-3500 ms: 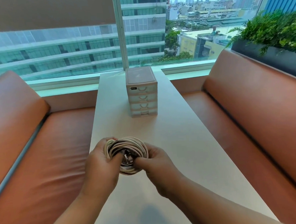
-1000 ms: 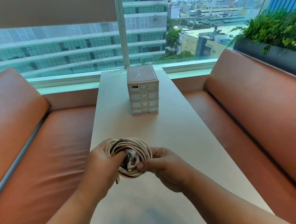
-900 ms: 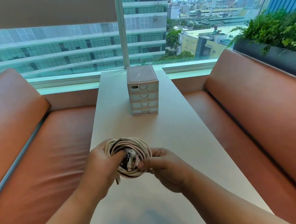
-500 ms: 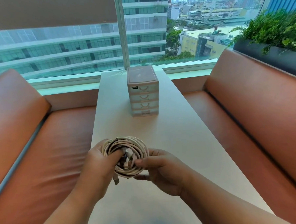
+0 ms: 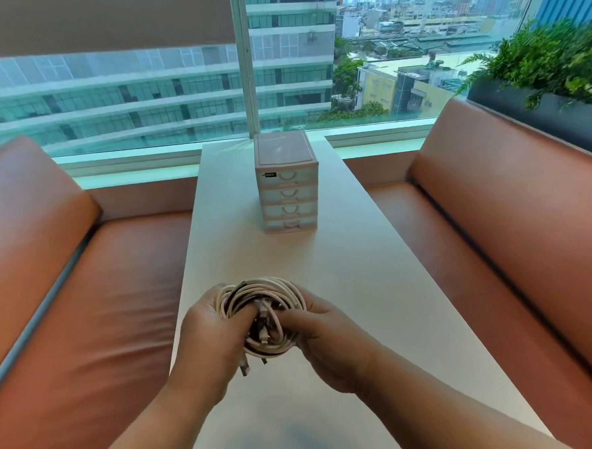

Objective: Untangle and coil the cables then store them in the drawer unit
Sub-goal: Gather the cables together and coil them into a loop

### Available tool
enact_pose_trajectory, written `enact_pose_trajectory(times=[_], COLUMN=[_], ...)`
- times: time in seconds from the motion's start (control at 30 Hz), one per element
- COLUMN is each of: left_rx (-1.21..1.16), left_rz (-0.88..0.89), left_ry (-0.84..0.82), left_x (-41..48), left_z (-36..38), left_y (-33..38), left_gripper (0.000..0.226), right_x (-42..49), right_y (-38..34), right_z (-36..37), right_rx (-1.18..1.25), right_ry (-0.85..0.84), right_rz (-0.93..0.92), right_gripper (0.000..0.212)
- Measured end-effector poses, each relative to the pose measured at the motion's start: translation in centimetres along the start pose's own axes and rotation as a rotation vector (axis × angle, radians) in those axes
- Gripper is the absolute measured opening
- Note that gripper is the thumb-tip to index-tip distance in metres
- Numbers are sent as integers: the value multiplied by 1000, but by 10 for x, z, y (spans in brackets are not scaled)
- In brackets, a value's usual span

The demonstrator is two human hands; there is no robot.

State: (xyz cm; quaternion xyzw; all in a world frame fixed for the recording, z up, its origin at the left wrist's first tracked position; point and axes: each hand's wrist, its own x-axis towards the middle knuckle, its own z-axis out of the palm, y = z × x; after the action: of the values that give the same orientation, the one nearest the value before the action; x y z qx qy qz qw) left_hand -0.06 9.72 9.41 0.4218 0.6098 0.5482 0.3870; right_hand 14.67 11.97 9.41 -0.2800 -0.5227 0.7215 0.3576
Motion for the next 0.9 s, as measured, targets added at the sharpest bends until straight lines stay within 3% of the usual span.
enact_pose_trajectory(times=[0.33, 0.47, 0.63, 0.73, 0.83, 0.9], left_rx=[158, 109, -50, -101, -143, -157], left_rz=[63, 12, -166, -204, -233, -253], left_ry=[41, 3, -88, -117, -142, -167], left_x=[7, 5, 2, 1, -1, -1], left_z=[-8, -9, -6, -5, -4, -5], left_y=[7, 7, 6, 7, 8, 9], left_gripper=[20, 10, 24, 30, 15, 24], right_x=[0, -3, -3, -2, -1, -1], right_y=[7, 4, 0, 1, 2, 4], right_z=[0, -3, -9, -8, -9, -10], right_rx=[-111, -62, -28, -6, 0, 2], right_ry=[83, -2, -50, -36, -35, -30], right_rz=[-40, 11, 118, 116, 106, 106], right_gripper=[21, 17, 15, 21, 29, 35])
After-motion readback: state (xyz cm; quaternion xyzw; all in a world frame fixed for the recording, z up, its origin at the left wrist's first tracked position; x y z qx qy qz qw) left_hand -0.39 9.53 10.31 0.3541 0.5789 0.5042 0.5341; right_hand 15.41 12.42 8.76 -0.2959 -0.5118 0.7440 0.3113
